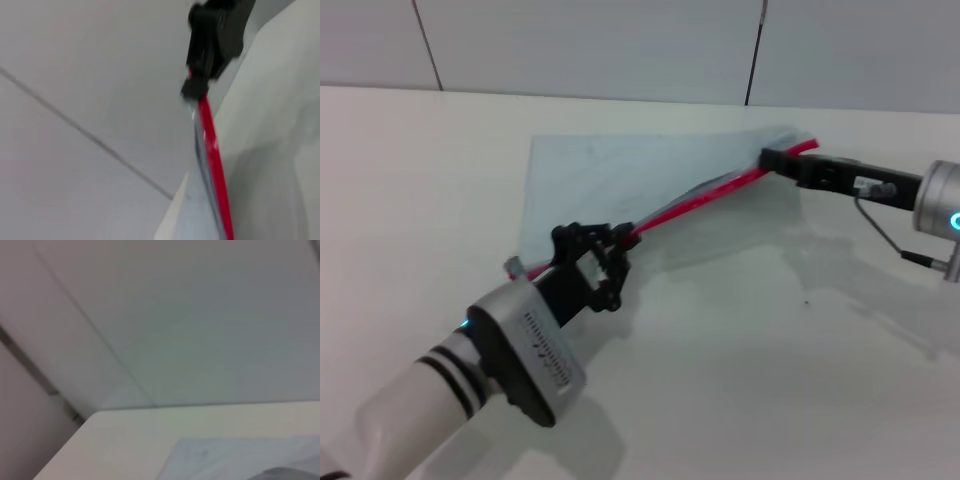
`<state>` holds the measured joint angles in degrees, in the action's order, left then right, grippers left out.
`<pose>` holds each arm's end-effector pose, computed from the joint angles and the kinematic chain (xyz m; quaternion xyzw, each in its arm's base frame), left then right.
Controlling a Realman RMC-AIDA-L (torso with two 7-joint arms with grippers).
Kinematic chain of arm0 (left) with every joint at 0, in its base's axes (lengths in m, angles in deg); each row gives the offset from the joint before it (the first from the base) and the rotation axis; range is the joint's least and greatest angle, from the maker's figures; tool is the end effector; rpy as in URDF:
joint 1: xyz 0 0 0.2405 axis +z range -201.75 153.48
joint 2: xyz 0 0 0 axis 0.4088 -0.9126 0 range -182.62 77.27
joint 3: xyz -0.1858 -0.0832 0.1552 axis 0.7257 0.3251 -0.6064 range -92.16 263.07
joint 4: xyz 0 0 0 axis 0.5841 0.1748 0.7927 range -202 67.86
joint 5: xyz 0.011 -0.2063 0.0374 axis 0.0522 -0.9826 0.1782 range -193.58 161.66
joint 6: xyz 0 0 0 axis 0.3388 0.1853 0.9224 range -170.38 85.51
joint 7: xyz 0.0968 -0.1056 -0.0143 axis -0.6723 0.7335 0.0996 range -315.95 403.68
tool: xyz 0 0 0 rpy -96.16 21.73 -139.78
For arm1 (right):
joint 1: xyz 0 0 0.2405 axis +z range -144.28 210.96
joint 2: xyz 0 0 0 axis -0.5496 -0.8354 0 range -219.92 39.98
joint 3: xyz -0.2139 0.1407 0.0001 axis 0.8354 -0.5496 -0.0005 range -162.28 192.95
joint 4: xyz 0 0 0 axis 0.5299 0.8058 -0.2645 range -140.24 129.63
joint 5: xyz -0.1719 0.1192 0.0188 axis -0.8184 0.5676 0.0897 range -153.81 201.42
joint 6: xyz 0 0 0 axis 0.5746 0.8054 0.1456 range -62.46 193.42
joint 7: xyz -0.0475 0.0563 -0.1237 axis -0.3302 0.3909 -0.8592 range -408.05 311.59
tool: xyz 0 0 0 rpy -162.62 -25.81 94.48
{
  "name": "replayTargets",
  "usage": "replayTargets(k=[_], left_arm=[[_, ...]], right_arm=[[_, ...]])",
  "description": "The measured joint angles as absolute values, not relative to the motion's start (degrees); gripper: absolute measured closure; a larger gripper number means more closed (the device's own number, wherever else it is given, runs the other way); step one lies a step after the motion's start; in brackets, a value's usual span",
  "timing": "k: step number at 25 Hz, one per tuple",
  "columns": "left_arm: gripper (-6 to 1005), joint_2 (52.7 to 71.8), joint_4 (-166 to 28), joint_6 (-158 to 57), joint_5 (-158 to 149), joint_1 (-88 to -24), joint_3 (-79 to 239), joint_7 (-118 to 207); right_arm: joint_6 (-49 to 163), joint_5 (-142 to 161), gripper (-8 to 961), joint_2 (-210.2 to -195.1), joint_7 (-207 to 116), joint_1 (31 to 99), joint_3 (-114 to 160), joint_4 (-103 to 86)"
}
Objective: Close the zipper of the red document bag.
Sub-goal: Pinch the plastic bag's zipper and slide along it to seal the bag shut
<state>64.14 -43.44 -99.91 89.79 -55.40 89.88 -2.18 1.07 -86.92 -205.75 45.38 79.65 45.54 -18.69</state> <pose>-0.2673 0.3118 -0.1091 -0.8524 0.1582 -0.0670 0.4938 0.2345 0.4107 -0.0314 -0.8319 0.4340 0.2920 0.1851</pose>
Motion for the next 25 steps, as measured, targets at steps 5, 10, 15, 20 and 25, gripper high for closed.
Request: replayTargets(k=[5, 10, 15, 20, 25], left_arm=[[908, 64.08, -44.0, -99.9, 85.6, -52.7, 89.8, -1.8], [907, 63.91, -44.2, -99.9, 80.8, -51.4, 89.6, -1.7], [905, 63.95, -44.5, -99.9, 79.7, -51.2, 89.6, -1.7], [904, 63.95, -44.6, -100.5, 78.3, -51.3, 90.0, -0.5], [902, 63.89, -45.1, -103.1, 76.6, -51.6, 90.1, 4.0]], right_arm=[[1.1, -86.9, 928, -205.71, 45.5, 78.0, 43.3, -20.3], [1.4, -86.9, 927, -205.55, 45.5, 76.8, 41.5, -21.5], [1.6, -86.9, 927, -205.56, 45.5, 76.1, 40.6, -21.8], [1.6, -87.1, 927, -205.54, 45.3, 76.0, 40.2, -21.8], [1.4, -86.9, 926, -205.62, 44.6, 75.9, 40.0, -22.9]])
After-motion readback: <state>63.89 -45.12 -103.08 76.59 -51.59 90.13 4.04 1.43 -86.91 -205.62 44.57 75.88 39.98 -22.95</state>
